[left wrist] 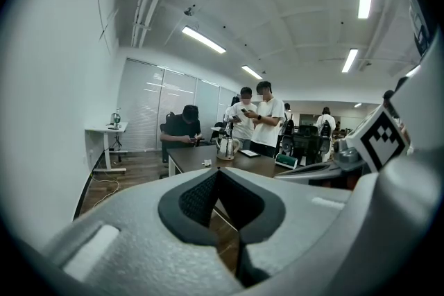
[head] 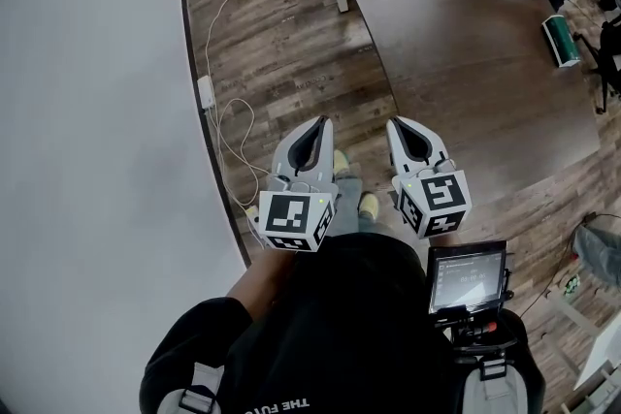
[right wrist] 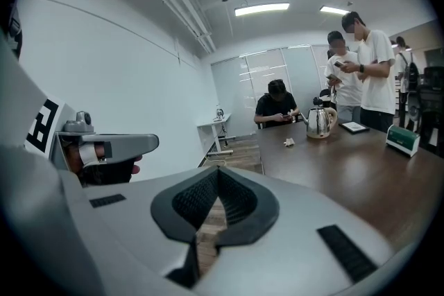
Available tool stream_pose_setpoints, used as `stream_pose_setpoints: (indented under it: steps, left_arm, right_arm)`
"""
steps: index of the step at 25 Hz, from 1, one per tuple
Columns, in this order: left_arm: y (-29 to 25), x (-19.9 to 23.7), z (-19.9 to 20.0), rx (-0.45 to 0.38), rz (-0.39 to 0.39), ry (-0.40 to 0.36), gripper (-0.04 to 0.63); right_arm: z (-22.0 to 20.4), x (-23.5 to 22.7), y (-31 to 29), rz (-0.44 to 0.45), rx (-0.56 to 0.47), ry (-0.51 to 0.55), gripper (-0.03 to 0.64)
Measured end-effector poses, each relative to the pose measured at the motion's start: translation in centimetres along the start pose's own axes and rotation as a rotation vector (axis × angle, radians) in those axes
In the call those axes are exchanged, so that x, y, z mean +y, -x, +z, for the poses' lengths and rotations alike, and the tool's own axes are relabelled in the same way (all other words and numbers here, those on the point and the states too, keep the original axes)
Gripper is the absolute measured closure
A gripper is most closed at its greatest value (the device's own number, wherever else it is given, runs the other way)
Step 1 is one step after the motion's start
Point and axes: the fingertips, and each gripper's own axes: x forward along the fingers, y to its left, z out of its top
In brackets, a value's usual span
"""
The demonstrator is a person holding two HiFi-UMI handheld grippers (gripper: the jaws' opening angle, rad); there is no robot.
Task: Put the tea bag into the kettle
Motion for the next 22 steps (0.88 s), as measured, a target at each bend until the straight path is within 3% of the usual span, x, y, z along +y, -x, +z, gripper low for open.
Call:
stream_pose_setpoints:
  steps: [22]
  left_arm:
    - [-10.3,8.8,3.3,0.0,-0.029,0.031,0.592]
  right_arm:
    - [5.8,-3.7,-10.9,-0.065,0.017,0.008,0.612]
